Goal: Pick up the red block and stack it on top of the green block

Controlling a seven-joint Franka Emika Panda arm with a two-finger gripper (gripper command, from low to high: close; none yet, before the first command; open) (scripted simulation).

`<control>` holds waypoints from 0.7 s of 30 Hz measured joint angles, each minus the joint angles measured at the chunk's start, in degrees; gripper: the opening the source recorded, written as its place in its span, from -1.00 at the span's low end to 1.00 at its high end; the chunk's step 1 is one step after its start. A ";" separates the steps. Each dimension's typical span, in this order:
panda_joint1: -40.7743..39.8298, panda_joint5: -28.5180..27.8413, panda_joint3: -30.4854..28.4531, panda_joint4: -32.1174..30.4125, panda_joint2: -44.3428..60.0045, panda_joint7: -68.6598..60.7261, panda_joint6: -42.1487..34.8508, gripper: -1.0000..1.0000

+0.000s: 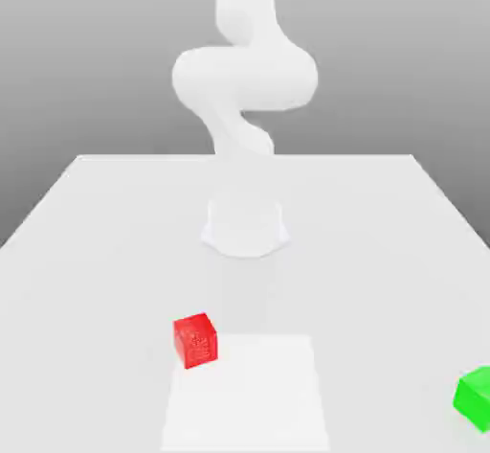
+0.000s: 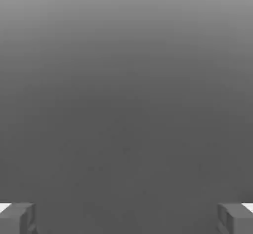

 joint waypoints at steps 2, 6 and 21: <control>0.50 -0.46 -1.71 -3.28 3.77 -3.17 2.76 0.00; 1.28 -1.23 -4.90 -9.64 11.15 -9.46 8.08 0.00; 1.43 4.05 -10.95 -28.94 45.27 -36.27 33.05 0.00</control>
